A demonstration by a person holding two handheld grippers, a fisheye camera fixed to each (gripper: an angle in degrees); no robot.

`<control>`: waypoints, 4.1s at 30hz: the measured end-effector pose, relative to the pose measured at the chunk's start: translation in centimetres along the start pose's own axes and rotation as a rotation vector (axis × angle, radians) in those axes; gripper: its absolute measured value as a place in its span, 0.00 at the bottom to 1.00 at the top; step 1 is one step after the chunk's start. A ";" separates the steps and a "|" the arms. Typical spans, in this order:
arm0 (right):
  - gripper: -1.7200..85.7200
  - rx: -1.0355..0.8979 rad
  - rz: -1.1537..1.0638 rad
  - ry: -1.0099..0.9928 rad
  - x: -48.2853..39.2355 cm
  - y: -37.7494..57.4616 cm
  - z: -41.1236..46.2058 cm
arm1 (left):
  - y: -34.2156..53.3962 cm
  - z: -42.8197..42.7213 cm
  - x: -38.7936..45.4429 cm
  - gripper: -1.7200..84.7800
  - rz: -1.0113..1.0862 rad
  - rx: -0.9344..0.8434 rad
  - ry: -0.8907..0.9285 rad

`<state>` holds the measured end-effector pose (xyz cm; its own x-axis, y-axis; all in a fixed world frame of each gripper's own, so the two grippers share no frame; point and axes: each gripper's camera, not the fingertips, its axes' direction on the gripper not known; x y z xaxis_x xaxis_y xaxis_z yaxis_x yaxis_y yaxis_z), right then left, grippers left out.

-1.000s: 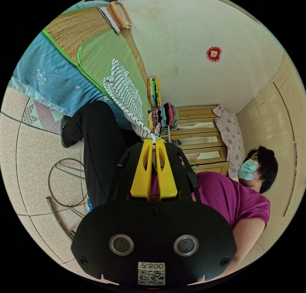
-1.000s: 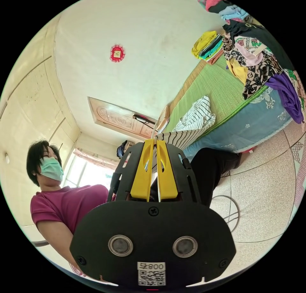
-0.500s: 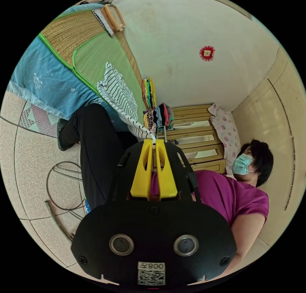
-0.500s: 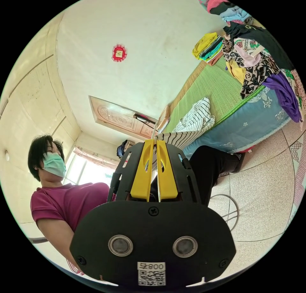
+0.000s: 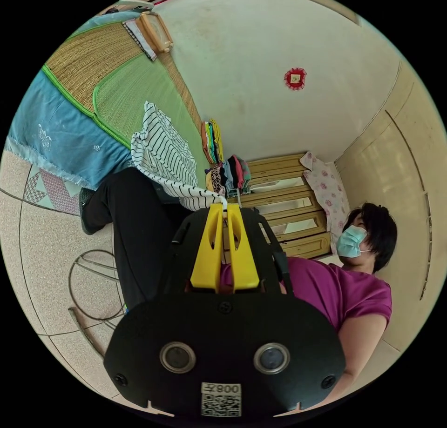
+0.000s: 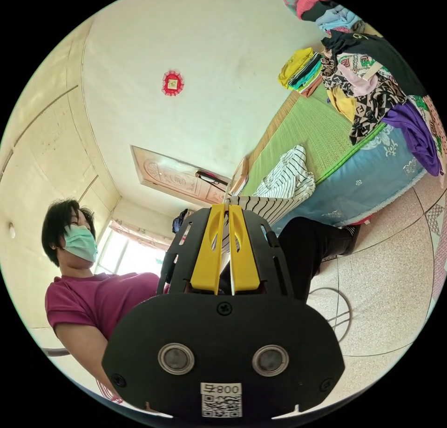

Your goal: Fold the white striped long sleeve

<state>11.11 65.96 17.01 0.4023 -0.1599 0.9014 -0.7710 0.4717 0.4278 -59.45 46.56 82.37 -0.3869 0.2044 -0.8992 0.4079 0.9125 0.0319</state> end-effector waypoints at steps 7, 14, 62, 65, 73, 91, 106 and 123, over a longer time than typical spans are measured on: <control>0.04 0.009 0.003 0.014 2.4 -2.6 0.9 | -5.9 2.0 1.3 0.03 0.055 0.036 0.018; 0.04 0.021 -0.015 0.015 5.3 -6.7 2.4 | -12.9 4.2 2.5 0.03 0.104 0.062 0.007; 0.04 -0.168 0.310 0.250 53.1 -35.2 19.6 | -60.5 22.7 -10.7 0.04 -0.215 0.081 -0.303; 0.04 -0.167 0.339 0.250 56.2 -35.3 19.6 | -61.9 23.3 -12.0 0.04 -0.237 0.080 -0.314; 0.04 -0.175 0.380 0.240 62.0 -34.6 19.4 | -64.3 24.3 -14.8 0.04 -0.285 0.108 -0.283; 0.04 -0.172 0.215 0.306 61.0 -29.8 18.5 | -63.8 31.3 -11.9 0.06 -0.063 -0.086 -0.247; 0.02 -0.579 -0.096 0.580 54.9 -22.4 34.4 | -64.8 42.7 -12.3 0.03 0.082 -0.416 -0.527; 0.02 -0.653 -0.238 0.604 50.7 -17.5 39.2 | -65.0 44.0 -12.4 0.02 0.115 -0.357 -0.546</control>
<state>25.63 15.59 57.89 0.8455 0.0777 0.5283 -0.2770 0.9097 0.3094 -44.77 -30.86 72.29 0.1557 0.1847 -0.9704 0.0863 0.9761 0.1996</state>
